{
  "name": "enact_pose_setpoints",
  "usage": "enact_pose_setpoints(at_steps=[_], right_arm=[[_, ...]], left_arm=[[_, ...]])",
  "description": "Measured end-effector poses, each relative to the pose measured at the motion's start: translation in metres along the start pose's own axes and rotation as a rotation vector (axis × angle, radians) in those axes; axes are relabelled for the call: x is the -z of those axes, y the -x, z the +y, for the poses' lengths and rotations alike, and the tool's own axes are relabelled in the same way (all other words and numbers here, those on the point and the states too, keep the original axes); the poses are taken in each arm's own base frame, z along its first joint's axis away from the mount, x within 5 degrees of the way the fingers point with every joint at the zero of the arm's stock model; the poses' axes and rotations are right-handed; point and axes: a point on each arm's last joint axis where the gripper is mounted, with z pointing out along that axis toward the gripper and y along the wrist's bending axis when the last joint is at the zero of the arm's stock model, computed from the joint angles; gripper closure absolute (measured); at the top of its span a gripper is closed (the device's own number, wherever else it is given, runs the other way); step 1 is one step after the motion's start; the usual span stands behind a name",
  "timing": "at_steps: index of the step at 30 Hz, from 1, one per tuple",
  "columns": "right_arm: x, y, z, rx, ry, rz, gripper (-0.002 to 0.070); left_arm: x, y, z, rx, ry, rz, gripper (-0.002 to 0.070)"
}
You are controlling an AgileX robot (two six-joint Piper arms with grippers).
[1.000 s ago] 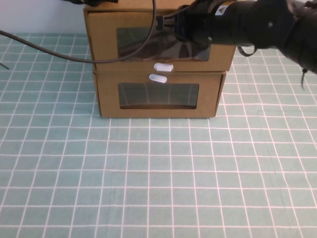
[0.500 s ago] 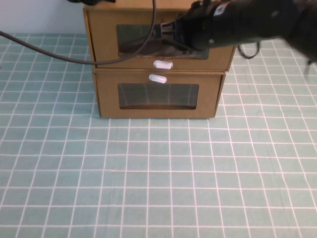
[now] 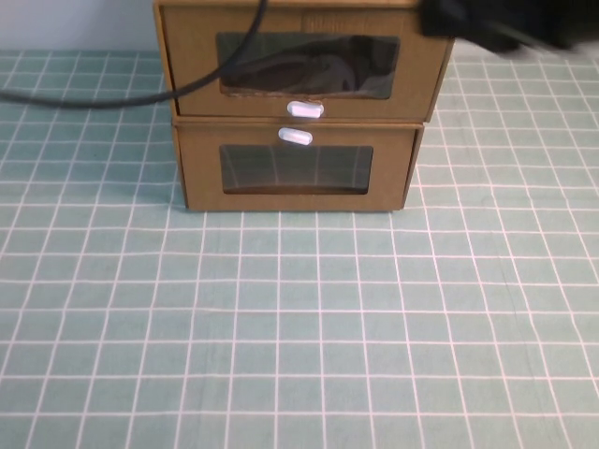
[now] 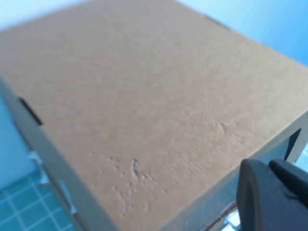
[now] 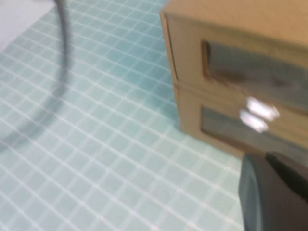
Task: Close the shoe box
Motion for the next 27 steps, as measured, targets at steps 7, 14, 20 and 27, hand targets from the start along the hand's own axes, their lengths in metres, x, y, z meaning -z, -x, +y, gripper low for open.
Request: enact_pose_setpoints(at_steps=[7,14,20,27], right_arm=[[0.102,-0.079,0.01,0.013,-0.093,-0.063,0.0687],[0.142,-0.178,0.013,-0.065,-0.095,-0.101,0.0687],[0.139,-0.239,0.011,-0.099,-0.066,-0.159,0.0687],[0.113,-0.276,-0.001,-0.087,-0.076,-0.341,0.0687]], left_arm=[[0.069,-0.04,-0.029,0.014,0.131,-0.126,0.068],[0.118,-0.121,-0.061,0.024,0.214,-0.2,0.068],[0.148,-0.192,-0.087,0.052,0.256,-0.243,0.068],[0.177,-0.258,-0.112,0.105,0.273,-0.377,0.068]])
